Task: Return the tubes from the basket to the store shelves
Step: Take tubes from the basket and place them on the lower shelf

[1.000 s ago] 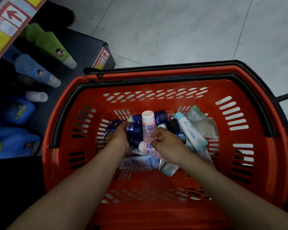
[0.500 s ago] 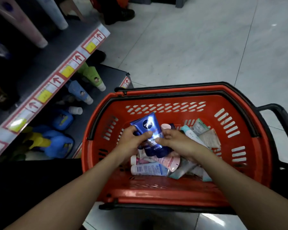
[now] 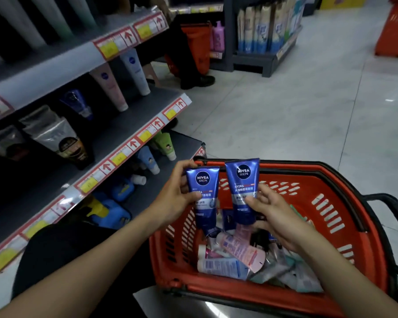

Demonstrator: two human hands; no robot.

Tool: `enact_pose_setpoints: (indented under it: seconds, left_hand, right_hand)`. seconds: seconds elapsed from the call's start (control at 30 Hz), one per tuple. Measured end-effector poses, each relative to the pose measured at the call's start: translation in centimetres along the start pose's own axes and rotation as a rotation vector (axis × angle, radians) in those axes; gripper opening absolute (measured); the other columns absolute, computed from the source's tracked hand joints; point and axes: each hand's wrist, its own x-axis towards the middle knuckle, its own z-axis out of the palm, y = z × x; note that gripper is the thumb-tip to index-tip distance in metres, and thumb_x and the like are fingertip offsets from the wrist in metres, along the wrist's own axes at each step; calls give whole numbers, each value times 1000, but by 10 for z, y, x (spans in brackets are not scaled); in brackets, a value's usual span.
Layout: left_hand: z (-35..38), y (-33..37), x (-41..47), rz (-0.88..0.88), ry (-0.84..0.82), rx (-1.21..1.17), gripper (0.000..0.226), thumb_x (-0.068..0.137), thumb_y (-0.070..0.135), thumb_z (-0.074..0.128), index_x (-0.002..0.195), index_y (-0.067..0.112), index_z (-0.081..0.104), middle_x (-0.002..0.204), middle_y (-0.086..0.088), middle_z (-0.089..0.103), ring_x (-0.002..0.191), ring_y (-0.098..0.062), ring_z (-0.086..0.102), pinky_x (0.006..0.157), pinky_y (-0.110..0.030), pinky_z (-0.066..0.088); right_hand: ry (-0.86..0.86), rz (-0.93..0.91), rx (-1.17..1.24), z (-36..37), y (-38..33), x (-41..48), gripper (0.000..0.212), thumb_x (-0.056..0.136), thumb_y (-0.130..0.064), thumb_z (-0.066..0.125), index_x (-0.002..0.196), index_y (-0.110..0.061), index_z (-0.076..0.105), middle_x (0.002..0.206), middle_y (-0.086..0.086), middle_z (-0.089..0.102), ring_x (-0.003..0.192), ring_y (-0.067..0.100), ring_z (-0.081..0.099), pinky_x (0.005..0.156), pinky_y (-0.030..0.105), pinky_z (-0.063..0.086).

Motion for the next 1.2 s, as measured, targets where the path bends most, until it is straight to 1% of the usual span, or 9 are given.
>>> enact_pose_setpoints:
  seconds: [0.1,0.23,0.47,0.63,0.73,0.87,1.0,1.1,1.2]
  left_hand:
    - [-9,9,-3,-1,45,-36,69,85,-20,60,123,32,36,118,-17,67,99,-24,71,78,-38,60]
    - [-22,8,0,-71,125,-77,73,86,-17,61,137,23,30,121,-16,67,104,-27,70,81,-42,60]
    - [-70,24,19,-45,375,-87,43,86,-16,60,120,8,50,116,-5,68,102,-17,66,74,-23,57]
    - [-121,44,57,127,713,-12,37,82,-18,61,106,10,55,99,-1,68,88,-9,65,76,-20,54]
    - [-151,55,82,183,851,-22,38,84,-18,60,108,10,54,93,4,65,81,-1,62,73,-14,53]
    - [-186,47,112,153,1005,2,39,88,-11,59,116,16,56,108,-1,68,88,-5,64,74,-17,53]
    - [-212,28,143,89,1195,-61,41,89,-5,57,121,22,57,121,-4,67,109,-22,64,100,-44,51]
    - [-228,22,157,19,1286,-84,49,90,-4,53,135,14,52,130,-7,62,118,-25,60,103,-40,48]
    - [-243,19,165,-53,1293,29,55,94,2,50,147,14,41,144,-8,51,130,-26,51,110,-39,41]
  right_hand:
    - [-7,-21,30,11,-2,-2,30,94,-11,55,123,-21,56,118,0,68,91,16,73,65,33,60]
    - [-13,-28,3,22,-6,5,34,92,-13,58,124,-26,57,120,-3,67,90,9,72,60,27,57]
    - [-48,-84,-11,65,-31,49,28,93,-10,56,118,-24,59,115,-1,70,93,9,71,64,28,57]
    - [-142,-158,-52,111,-60,93,24,95,-14,55,116,-24,59,113,-3,71,96,10,71,70,28,58]
    - [-185,-188,-30,138,-75,121,26,96,-14,55,120,-24,57,115,-4,69,99,12,70,78,34,58]
    - [-236,-225,11,173,-86,158,26,96,-13,54,120,-24,58,115,-3,69,97,12,71,83,40,58]
    - [-305,-205,64,199,-87,191,25,97,-12,52,118,-24,58,112,-4,71,100,13,70,76,34,59]
    - [-331,-189,91,214,-85,210,21,97,-10,52,112,-23,60,109,-1,71,101,16,69,77,36,59]
    - [-353,-185,127,221,-84,221,21,96,-11,52,108,-27,60,105,-5,73,98,13,70,76,35,60]
